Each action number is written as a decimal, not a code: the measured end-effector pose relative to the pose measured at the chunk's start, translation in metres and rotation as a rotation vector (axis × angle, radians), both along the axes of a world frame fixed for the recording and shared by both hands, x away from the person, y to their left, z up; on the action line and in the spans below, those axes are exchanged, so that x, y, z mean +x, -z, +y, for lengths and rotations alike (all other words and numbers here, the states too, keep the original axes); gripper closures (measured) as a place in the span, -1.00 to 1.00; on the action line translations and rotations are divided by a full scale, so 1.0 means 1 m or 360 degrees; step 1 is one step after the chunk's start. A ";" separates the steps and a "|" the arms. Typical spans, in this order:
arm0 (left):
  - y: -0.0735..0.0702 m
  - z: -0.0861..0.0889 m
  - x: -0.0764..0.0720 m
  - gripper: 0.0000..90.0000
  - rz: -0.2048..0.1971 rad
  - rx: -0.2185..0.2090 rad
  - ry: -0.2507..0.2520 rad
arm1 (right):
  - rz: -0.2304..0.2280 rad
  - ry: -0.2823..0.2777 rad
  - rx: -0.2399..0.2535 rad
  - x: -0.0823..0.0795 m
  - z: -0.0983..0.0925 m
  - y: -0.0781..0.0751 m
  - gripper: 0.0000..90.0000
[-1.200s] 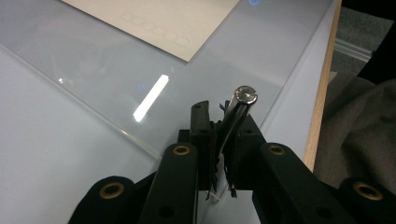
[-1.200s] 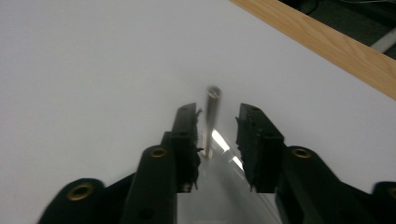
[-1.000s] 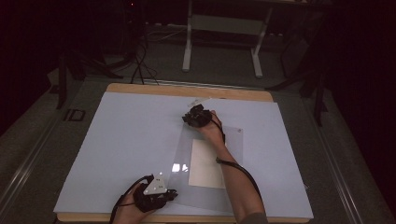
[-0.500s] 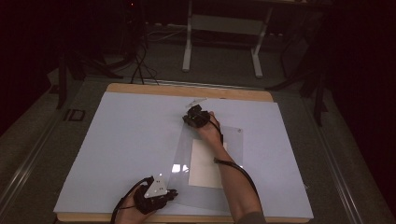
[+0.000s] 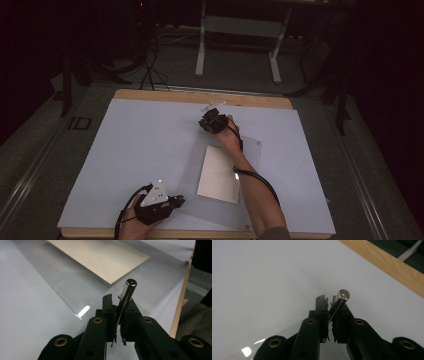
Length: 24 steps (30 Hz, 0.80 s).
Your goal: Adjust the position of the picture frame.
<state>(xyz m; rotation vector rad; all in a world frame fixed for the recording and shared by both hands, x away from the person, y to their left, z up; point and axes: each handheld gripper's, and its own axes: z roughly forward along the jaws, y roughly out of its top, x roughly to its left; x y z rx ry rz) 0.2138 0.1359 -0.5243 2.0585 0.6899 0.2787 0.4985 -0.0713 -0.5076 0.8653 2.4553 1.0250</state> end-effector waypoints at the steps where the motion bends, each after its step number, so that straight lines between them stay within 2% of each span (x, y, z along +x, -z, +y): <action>1: -0.001 0.002 0.000 0.85 -0.0001 -0.0008 -0.0007 | -0.0004 0.0010 0.0000 0.000 -0.002 -0.001 0.87; 4: -0.003 0.006 0.001 0.84 -0.0011 -0.0022 -0.0035 | -0.0011 0.0016 0.0003 -0.001 -0.007 -0.004 0.86; 8: -0.005 0.019 0.005 0.82 -0.0030 -0.0050 -0.0125 | -0.0037 0.0037 -0.0025 -0.005 -0.021 -0.015 0.86; 13: -0.009 0.038 0.010 0.82 -0.0052 -0.0116 -0.0257 | -0.0083 0.0015 -0.0080 -0.012 -0.033 -0.029 0.87; 17: -0.014 0.056 0.021 0.81 -0.0070 -0.0172 -0.0384 | -0.0095 0.0017 -0.0086 -0.017 -0.044 -0.038 0.87; 20: -0.018 0.068 0.031 0.81 -0.0079 -0.0196 -0.0450 | -0.0098 0.0046 -0.0092 -0.021 -0.050 -0.043 0.87; 24: -0.026 0.081 0.049 0.81 -0.0096 -0.0197 -0.0505 | -0.0080 0.0093 -0.0013 -0.026 -0.060 -0.047 0.89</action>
